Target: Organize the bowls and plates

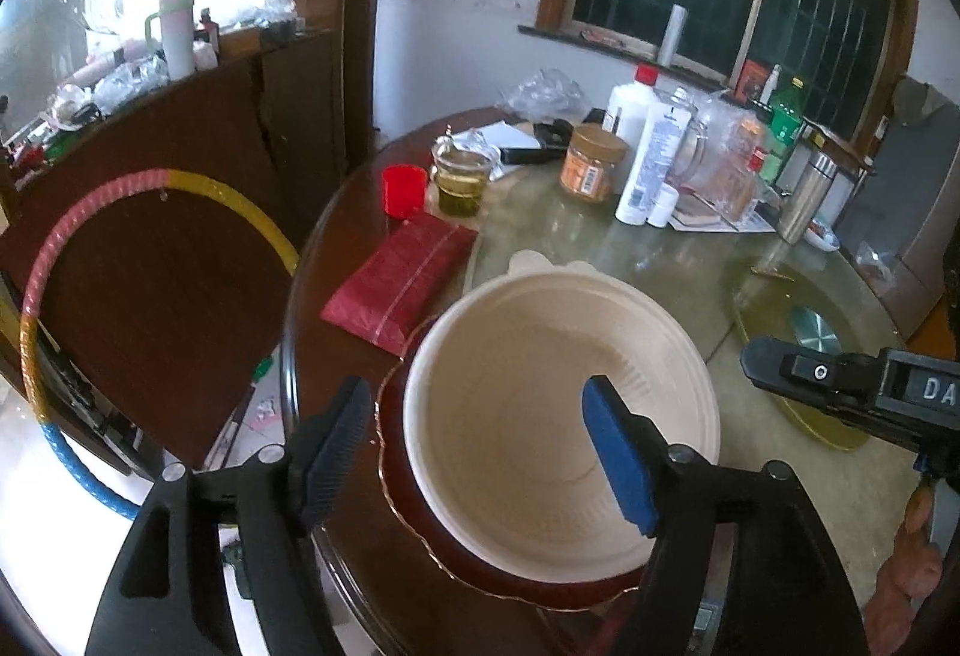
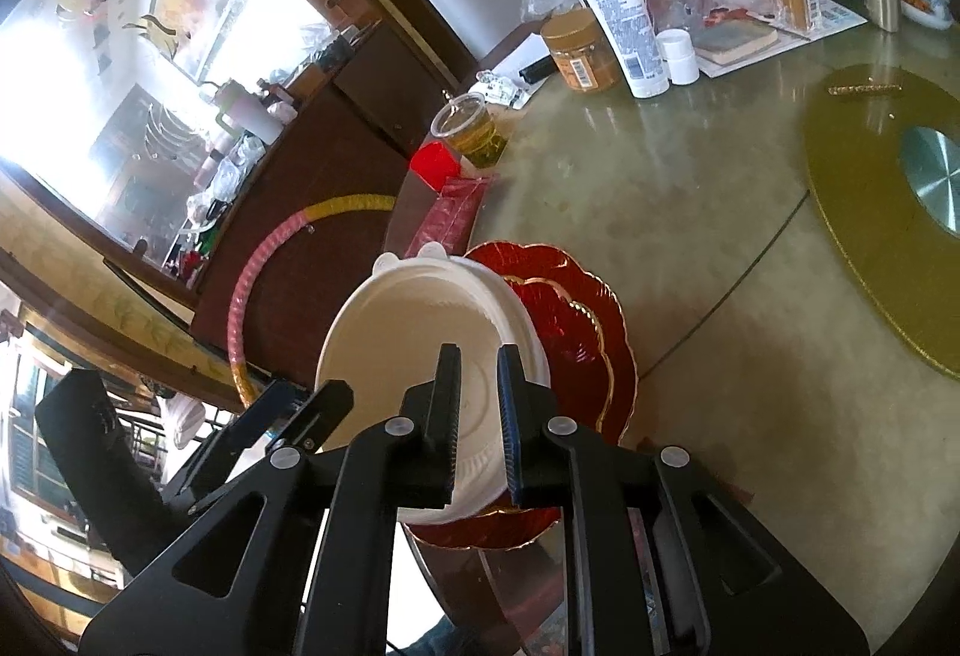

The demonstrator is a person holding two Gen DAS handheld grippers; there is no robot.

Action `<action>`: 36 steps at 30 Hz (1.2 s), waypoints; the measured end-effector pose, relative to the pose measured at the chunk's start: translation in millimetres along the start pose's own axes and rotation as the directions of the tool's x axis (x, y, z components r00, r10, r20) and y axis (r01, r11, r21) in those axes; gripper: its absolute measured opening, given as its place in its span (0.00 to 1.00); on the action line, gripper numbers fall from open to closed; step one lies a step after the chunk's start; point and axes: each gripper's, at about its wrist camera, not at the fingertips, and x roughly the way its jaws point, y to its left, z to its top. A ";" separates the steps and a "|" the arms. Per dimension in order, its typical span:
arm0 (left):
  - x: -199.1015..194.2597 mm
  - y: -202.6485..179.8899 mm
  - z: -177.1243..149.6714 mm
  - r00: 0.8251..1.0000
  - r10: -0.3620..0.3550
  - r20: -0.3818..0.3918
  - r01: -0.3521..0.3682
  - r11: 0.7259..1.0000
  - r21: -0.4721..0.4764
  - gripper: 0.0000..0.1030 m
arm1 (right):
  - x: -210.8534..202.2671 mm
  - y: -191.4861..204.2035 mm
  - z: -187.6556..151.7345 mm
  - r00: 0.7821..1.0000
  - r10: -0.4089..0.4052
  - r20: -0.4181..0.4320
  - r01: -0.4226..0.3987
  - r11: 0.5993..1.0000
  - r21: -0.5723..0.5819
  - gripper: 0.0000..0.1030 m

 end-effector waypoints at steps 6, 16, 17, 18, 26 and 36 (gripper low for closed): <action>-2.3 -5.8 -1.5 0.998 0.054 0.012 -0.054 0.998 0.035 0.78 | -12.2 15.2 -6.4 0.999 -0.003 0.051 0.008 0.995 -0.101 0.71; -12.0 -3.9 -9.8 0.993 0.088 0.078 -0.089 0.996 0.019 0.84 | -50.6 28.6 -34.1 0.979 -0.122 0.161 0.179 0.890 -0.418 1.00; -13.4 -3.0 -10.0 0.992 0.093 0.088 -0.094 0.995 0.013 0.84 | -54.9 27.3 -35.6 0.977 -0.124 0.171 0.188 0.879 -0.437 1.00; -14.1 -3.1 -9.8 0.991 0.095 0.094 -0.097 0.995 0.014 0.84 | -57.4 26.4 -36.3 0.976 -0.125 0.179 0.195 0.871 -0.452 1.00; -12.3 -14.9 -14.0 0.988 0.130 0.080 -0.137 0.987 0.089 1.00 | -59.7 33.1 -60.0 0.975 -0.148 0.164 0.218 0.772 -0.598 1.00; -21.6 -13.1 -16.6 0.994 0.060 0.096 -0.069 0.994 0.084 1.00 | -50.4 36.5 -75.2 0.972 -0.189 0.139 0.233 0.730 -0.642 1.00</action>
